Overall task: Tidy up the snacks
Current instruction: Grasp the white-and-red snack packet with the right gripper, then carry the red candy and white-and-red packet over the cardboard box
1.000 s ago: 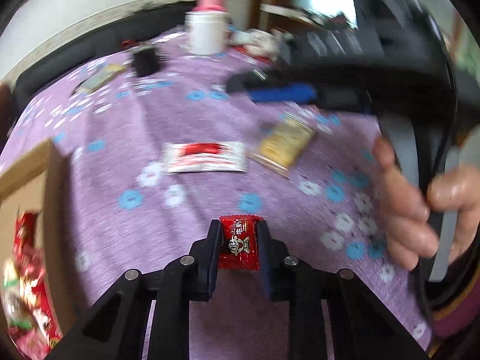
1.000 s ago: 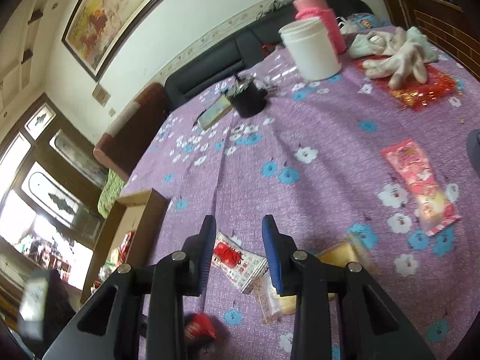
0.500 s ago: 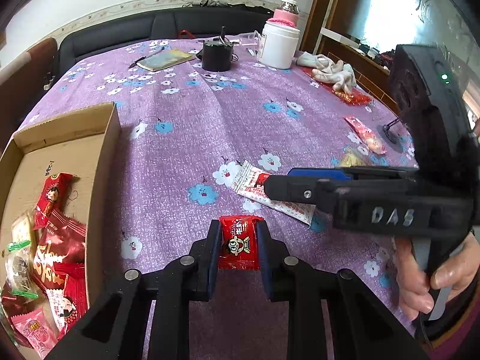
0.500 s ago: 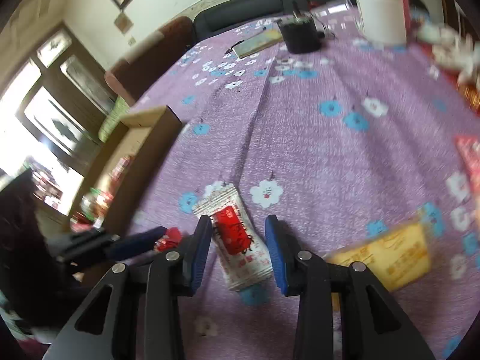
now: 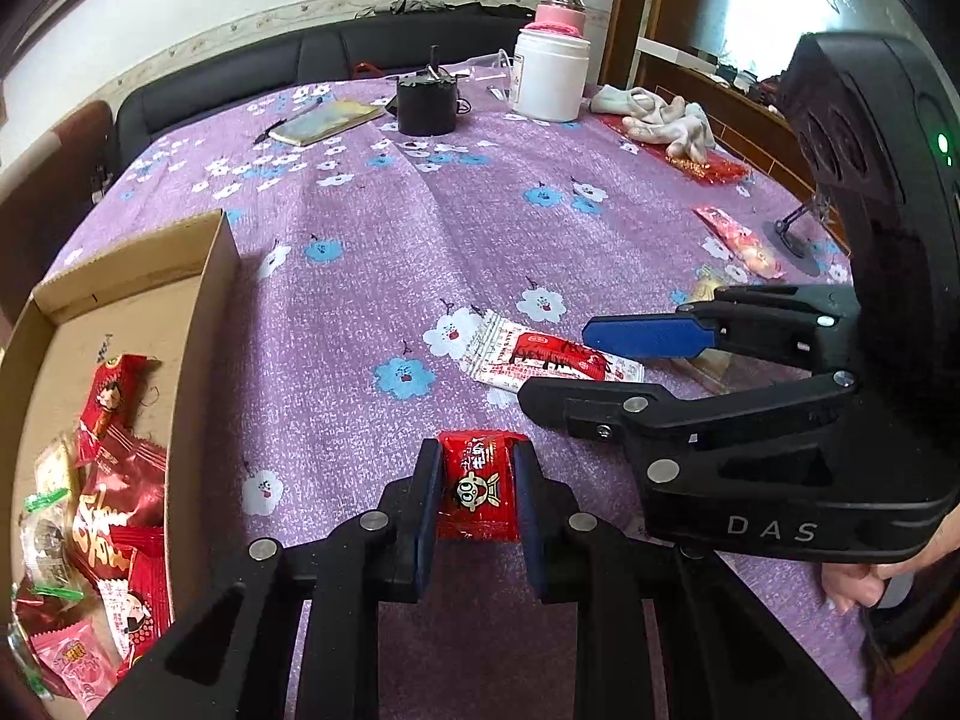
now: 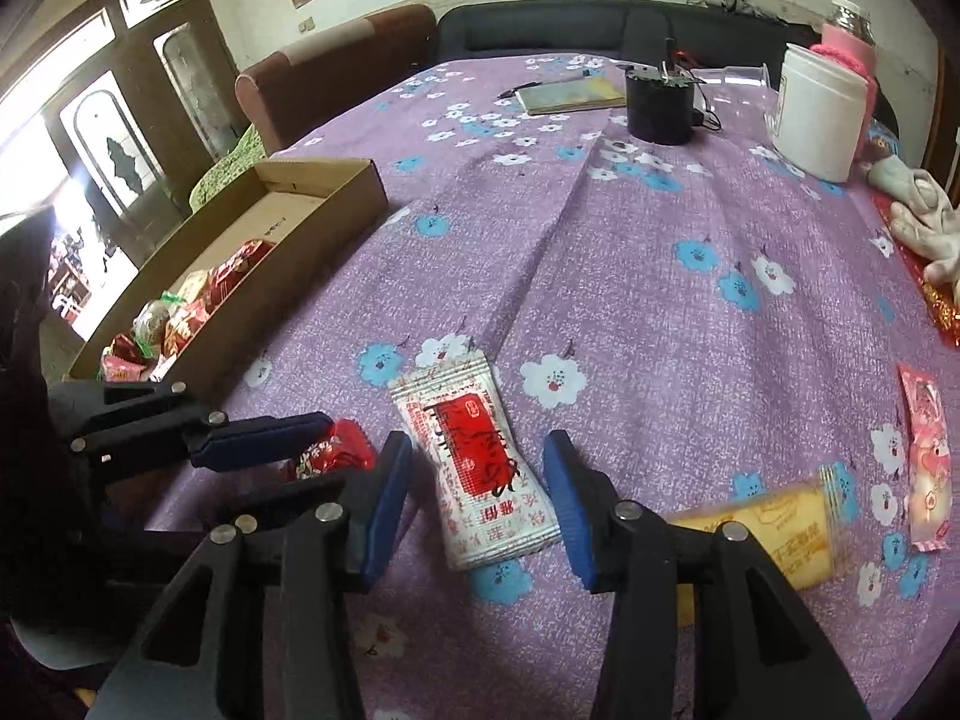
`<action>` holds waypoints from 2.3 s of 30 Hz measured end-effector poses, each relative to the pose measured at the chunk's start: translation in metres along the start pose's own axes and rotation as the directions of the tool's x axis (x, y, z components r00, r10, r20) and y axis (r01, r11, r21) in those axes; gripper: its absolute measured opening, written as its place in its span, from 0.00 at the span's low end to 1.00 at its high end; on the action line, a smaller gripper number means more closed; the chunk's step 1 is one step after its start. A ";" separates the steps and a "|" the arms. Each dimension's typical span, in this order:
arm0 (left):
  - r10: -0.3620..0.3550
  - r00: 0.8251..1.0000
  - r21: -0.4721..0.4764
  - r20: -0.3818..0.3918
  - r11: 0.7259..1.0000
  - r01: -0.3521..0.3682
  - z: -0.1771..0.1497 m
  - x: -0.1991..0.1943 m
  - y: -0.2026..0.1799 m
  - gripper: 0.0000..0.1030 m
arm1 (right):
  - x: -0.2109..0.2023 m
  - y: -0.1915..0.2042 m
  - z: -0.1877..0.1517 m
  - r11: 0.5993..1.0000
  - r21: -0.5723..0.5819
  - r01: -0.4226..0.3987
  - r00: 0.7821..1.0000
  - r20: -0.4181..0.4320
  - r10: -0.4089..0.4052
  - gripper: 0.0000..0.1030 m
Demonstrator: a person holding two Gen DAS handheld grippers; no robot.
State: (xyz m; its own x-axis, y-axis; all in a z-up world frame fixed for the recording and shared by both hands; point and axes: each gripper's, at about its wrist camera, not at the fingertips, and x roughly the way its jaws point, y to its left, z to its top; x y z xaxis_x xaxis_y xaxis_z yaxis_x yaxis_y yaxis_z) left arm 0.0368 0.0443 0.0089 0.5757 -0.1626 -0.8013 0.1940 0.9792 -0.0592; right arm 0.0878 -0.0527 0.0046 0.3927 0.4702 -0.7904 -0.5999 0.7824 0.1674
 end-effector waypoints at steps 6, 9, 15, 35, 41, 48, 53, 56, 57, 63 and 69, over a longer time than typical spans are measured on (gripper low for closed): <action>0.018 1.000 0.022 -0.002 1.000 -0.018 -0.002 -0.001 -0.002 0.24 | -0.004 0.002 -0.004 0.998 -0.060 0.023 1.000 -0.002 -0.023 0.42; 0.074 0.997 0.070 0.009 0.995 -0.074 -0.004 -0.003 -0.009 0.24 | 0.000 0.010 -0.006 0.990 -0.116 0.086 0.996 0.016 -0.085 0.42; 0.084 0.996 0.062 0.015 0.994 -0.085 -0.004 -0.003 -0.006 0.24 | 0.000 0.019 -0.006 0.983 -0.146 0.108 0.994 0.026 -0.105 0.23; 0.021 0.989 -0.054 0.147 0.998 -0.013 0.005 -0.029 0.010 0.24 | -0.051 0.003 0.005 0.993 0.121 0.003 0.976 0.217 -0.030 0.23; 0.043 0.985 -0.051 0.165 0.998 -0.035 0.005 -0.032 0.010 0.24 | -0.050 0.019 0.004 0.995 0.095 -0.014 0.974 0.227 -0.008 0.23; 0.050 0.981 -0.055 0.185 0.998 -0.041 0.006 -0.037 0.011 0.24 | -0.049 0.019 0.003 0.994 0.104 -0.026 0.973 0.230 0.002 0.23; 0.058 0.979 -0.059 0.198 0.997 -0.047 0.006 -0.040 0.012 0.24 | -0.049 0.017 0.002 0.993 0.115 -0.036 0.973 0.231 0.008 0.23; 0.063 0.975 -0.063 0.213 0.997 -0.050 0.005 -0.044 0.013 0.24 | -0.050 0.018 0.002 0.992 0.119 -0.038 0.972 0.235 0.009 0.23; 0.063 0.974 -0.066 0.217 0.997 -0.049 0.005 -0.046 0.015 0.24 | -0.050 0.018 0.002 0.992 0.119 -0.041 0.971 0.237 0.012 0.23; 0.072 0.967 -0.086 0.243 0.995 -0.052 0.007 -0.054 0.021 0.24 | -0.051 0.019 0.003 0.991 0.130 -0.044 0.969 0.247 0.010 0.23; 0.061 0.959 -0.115 0.276 0.993 -0.030 0.010 -0.065 0.031 0.24 | -0.053 0.018 0.003 0.988 0.150 -0.038 0.966 0.259 -0.002 0.23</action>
State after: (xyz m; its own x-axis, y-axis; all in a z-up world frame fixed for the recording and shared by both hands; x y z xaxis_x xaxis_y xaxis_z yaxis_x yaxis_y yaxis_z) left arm 0.0130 0.0844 0.0650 0.7833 -0.1300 -0.6079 0.0840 0.9911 -0.1036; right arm 0.0582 -0.0626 0.0517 0.5610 0.5587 -0.6109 -0.5036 0.8160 0.2839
